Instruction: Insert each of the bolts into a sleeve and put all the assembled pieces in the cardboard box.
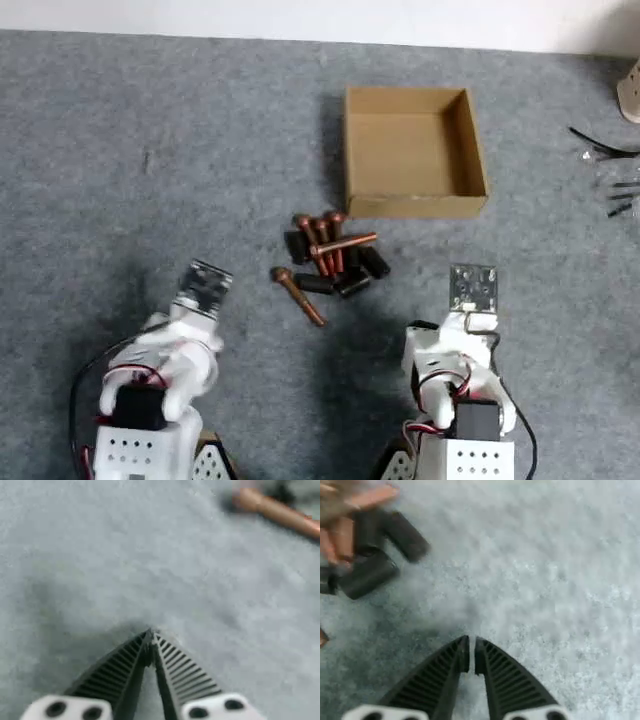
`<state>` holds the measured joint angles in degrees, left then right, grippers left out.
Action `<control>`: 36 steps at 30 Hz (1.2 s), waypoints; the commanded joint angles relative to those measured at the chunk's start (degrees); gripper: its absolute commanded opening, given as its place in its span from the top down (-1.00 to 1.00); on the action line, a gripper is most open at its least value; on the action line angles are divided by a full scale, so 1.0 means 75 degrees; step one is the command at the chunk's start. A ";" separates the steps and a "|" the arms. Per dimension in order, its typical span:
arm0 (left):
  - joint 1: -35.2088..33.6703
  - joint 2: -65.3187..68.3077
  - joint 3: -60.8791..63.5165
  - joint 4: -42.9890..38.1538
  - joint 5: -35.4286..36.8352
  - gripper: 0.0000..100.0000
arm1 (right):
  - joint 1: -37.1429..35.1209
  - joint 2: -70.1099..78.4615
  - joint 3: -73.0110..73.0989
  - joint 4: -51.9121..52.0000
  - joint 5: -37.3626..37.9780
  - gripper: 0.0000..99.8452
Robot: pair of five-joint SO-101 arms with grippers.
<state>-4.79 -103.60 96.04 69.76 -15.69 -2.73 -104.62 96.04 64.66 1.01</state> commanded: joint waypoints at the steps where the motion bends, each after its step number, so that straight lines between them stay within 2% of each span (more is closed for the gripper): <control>1: -0.0147 -0.0064 0.0123 -0.0152 -0.0070 0.98 | -0.0064 -0.0064 0.1096 -0.0264 -0.0082 0.98; 5: -0.0240 -0.0041 -0.0240 -0.0082 -0.0082 0.98 | -0.0064 -0.0064 0.1096 -0.0264 -0.0082 0.98; 7: -0.0803 -0.0018 -0.0557 0.0012 -0.0082 0.95 | -0.0064 -0.0064 0.1096 -0.0264 -0.0082 0.98; 10: -0.1565 -0.0006 -0.1131 -0.0059 -0.0035 0.79 | -0.0064 -0.0064 0.1096 -0.0264 -0.0082 0.98; 12: -0.1541 0.0006 -0.1682 -0.0047 -0.0035 0.71 | -0.0064 -0.0064 0.1096 -0.0252 -0.0082 0.98; 18: -0.0744 0.0533 -0.2960 -0.0059 -0.0059 0.73 | -0.0064 -0.0064 0.1096 -0.0229 -0.0082 0.98; 25: 0.0182 0.4296 -0.3862 -0.1500 -0.0023 0.73 | -0.0064 -0.0064 0.1096 -0.0229 -0.0082 0.98; 30: 0.1002 0.7308 -0.4308 -0.2966 -0.0012 0.73 | -0.0064 -0.0064 0.1096 -0.0252 -0.0082 0.98; 36: 0.1987 0.9993 -0.4823 -0.4384 0.1172 0.73 | -0.0053 -0.0076 0.1096 -0.0381 -0.0082 0.98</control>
<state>7.34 -36.53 63.34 41.45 -9.71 -2.81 -104.62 96.04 63.96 1.01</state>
